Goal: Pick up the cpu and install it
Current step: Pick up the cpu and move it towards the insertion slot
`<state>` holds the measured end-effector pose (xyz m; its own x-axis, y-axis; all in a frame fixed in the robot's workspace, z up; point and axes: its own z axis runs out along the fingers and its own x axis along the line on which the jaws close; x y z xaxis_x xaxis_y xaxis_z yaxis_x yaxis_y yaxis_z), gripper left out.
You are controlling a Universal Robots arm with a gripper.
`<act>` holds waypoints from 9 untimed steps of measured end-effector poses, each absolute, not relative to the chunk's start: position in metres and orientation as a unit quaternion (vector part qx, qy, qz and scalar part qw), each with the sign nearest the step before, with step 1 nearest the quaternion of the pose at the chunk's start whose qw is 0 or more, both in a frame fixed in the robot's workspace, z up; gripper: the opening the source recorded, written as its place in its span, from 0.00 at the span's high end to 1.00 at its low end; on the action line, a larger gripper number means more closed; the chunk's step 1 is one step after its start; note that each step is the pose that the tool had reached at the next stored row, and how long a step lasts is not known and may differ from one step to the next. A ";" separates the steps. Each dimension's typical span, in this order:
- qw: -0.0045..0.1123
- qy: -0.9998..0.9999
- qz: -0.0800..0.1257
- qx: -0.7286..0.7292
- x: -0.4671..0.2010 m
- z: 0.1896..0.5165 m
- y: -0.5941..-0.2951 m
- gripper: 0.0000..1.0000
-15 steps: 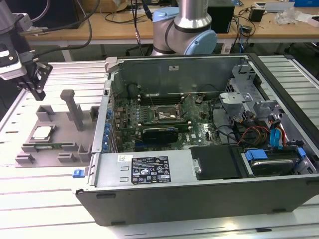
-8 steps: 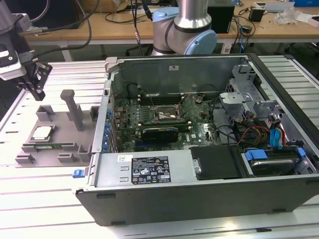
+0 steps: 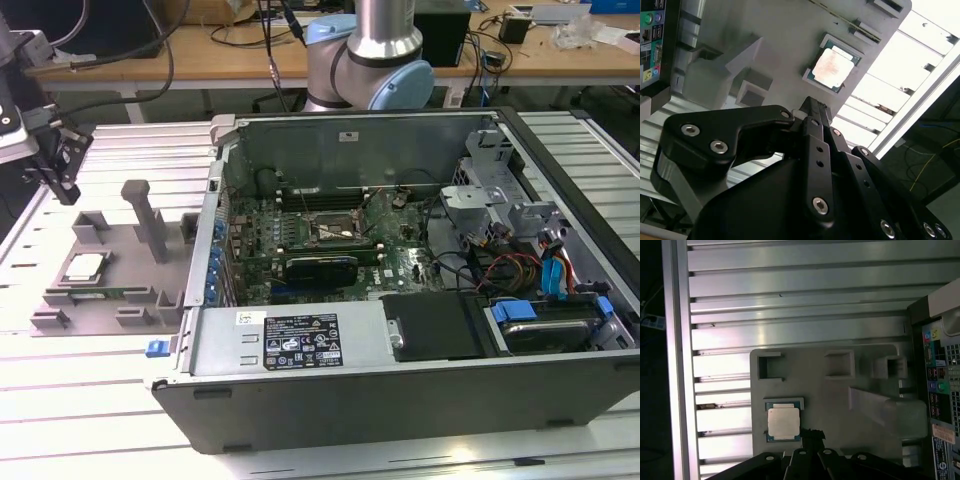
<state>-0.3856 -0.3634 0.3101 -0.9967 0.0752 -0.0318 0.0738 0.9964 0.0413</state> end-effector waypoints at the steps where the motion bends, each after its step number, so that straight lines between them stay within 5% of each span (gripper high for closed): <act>1: 0.017 0.999 0.020 0.037 -0.387 0.310 -0.363 0.89; 9: 0.017 0.999 0.020 0.037 -0.407 0.306 -0.364 0.89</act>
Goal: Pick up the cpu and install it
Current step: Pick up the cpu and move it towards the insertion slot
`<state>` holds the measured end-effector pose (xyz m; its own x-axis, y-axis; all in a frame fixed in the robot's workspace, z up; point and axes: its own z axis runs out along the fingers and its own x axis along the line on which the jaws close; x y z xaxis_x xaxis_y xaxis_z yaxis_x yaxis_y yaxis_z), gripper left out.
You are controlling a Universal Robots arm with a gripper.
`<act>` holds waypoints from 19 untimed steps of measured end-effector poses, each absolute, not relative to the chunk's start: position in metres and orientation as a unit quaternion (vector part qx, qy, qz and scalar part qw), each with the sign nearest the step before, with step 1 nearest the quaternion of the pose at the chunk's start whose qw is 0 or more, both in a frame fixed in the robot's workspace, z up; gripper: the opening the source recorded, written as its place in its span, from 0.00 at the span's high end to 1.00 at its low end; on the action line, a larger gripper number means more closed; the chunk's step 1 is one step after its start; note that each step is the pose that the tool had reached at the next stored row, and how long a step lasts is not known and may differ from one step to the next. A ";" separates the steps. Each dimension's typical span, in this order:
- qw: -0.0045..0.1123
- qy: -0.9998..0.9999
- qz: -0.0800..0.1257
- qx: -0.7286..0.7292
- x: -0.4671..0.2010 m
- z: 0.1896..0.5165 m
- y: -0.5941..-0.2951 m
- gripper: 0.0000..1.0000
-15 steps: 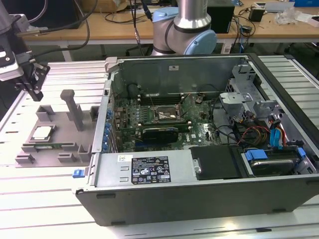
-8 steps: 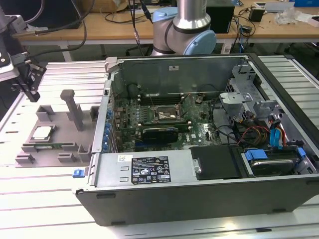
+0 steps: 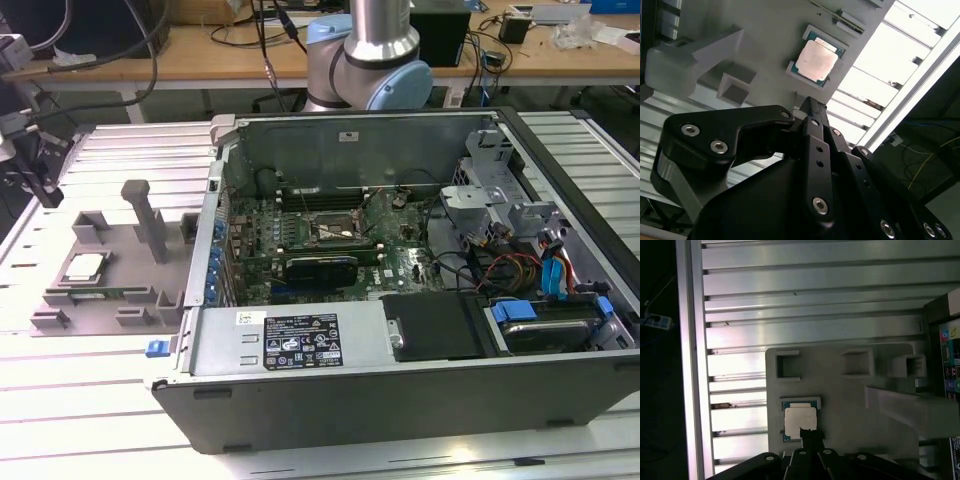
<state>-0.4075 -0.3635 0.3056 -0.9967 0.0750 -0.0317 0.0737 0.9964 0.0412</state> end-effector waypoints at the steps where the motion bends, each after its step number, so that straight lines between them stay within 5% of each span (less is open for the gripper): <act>1: 0.017 0.999 0.020 0.037 -0.408 0.304 -0.363 0.89; 19: 0.017 0.999 0.020 0.037 -0.408 0.249 -0.363 0.89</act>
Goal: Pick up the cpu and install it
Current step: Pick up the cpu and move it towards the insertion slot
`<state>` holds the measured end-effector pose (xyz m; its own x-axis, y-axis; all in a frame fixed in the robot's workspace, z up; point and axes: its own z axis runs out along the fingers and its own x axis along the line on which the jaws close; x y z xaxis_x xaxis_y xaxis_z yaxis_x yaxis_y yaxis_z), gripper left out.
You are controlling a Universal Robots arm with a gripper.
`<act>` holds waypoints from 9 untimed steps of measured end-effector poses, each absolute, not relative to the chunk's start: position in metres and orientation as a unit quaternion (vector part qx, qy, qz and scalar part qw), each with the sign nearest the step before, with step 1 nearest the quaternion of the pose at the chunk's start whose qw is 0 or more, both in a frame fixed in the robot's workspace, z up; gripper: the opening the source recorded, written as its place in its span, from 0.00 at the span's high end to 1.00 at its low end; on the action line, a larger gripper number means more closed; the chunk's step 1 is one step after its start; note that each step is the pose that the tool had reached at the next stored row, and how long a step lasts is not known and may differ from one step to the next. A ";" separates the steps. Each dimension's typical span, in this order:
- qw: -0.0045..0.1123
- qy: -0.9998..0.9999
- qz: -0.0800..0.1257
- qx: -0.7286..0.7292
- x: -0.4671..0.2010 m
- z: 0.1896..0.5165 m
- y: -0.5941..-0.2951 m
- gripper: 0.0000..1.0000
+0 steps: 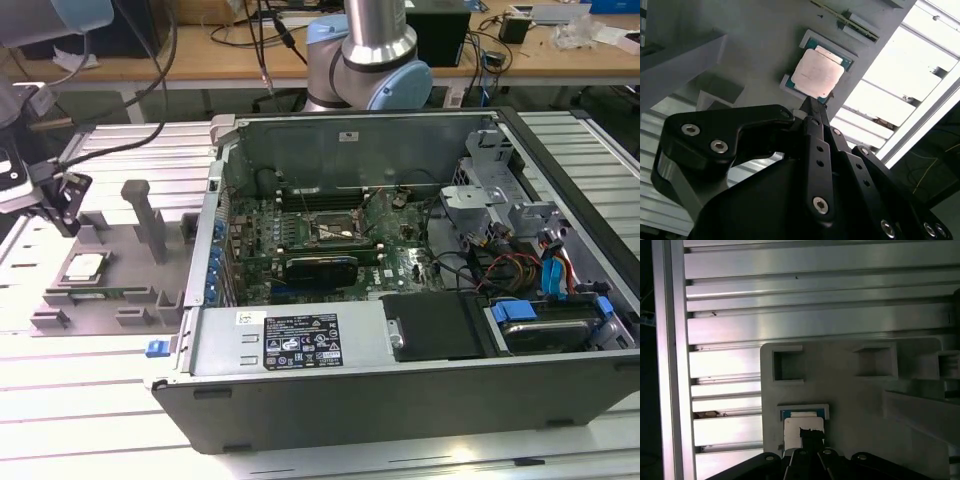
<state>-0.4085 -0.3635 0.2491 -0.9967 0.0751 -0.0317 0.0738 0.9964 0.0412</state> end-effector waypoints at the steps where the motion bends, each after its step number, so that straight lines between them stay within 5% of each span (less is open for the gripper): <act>1: 0.017 0.999 0.020 0.037 -0.408 0.247 -0.363 0.89; 9: 0.017 0.999 0.020 0.037 -0.409 0.227 -0.363 0.89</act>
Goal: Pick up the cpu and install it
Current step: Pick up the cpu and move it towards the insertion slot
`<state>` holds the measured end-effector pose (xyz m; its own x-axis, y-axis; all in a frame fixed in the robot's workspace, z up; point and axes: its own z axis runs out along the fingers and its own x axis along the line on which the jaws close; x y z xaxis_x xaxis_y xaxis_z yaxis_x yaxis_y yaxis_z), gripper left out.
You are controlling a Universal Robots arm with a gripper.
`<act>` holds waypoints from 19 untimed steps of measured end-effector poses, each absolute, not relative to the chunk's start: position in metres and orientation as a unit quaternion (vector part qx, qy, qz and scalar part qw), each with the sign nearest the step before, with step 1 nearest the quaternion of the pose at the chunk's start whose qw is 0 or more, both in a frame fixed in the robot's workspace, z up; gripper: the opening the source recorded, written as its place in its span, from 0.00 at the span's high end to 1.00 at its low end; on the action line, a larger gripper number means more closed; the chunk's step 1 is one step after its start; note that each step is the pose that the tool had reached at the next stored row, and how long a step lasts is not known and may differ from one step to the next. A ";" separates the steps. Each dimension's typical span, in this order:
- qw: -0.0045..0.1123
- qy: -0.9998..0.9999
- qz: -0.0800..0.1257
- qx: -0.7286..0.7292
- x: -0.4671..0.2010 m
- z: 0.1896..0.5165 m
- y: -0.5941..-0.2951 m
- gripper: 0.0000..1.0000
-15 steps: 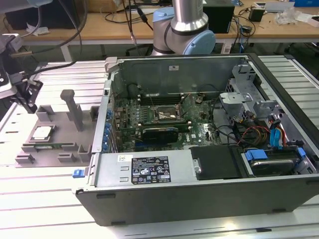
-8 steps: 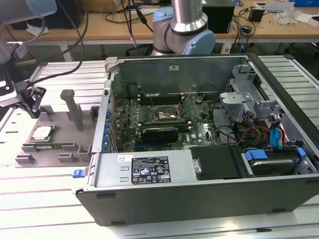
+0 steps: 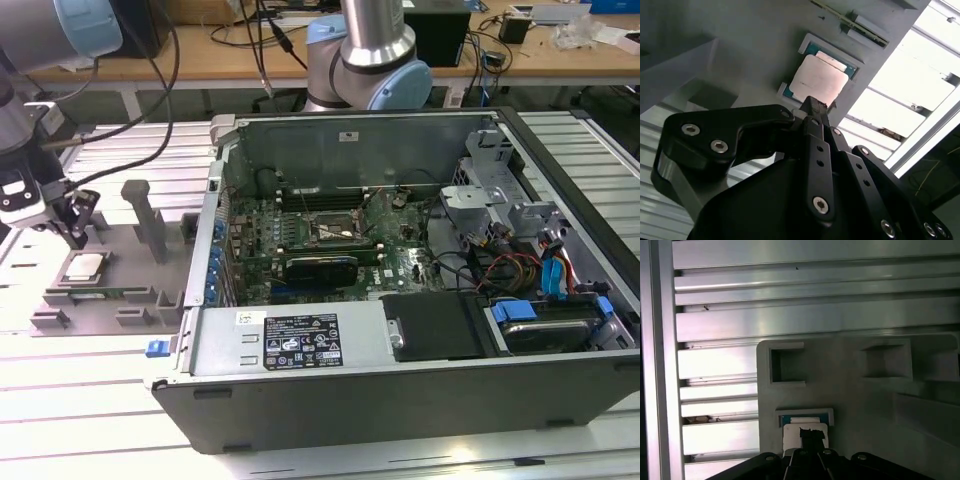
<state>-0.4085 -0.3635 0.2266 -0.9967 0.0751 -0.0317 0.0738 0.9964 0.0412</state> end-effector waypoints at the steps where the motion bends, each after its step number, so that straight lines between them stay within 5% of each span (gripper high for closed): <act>1: 0.017 0.999 0.020 0.037 -0.409 0.223 -0.363 0.89; 15: 0.017 0.999 0.020 0.037 -0.411 0.205 -0.378 0.89; 19: 0.017 0.999 0.020 0.037 -0.411 0.205 -0.378 0.64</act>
